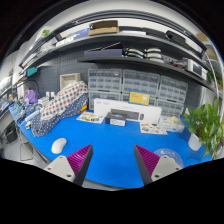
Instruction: Arrange mouse
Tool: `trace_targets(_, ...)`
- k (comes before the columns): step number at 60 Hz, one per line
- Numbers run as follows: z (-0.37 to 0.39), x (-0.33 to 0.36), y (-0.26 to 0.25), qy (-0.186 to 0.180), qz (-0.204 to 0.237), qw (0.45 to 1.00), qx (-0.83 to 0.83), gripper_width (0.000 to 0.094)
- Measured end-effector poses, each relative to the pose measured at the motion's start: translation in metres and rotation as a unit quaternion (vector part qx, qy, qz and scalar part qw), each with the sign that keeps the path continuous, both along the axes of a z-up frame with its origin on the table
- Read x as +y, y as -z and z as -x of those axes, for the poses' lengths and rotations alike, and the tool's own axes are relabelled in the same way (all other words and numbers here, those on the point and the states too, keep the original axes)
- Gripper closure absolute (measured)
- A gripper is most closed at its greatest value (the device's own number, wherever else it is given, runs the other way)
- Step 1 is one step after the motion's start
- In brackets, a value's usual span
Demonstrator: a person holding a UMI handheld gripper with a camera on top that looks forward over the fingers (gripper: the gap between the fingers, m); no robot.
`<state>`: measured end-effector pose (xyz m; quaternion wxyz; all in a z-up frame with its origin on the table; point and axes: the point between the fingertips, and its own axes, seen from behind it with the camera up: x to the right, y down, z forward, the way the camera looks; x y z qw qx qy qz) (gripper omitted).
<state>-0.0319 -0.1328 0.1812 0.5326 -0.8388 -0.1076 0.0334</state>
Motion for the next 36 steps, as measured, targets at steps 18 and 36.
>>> trace_targets(18, 0.074, -0.044, 0.104, -0.001, 0.072, 0.997, 0.008, 0.0104)
trace_targets(36, 0.224, -0.042, 0.164, -0.040, 0.112, 0.993, 0.001, 0.0091)
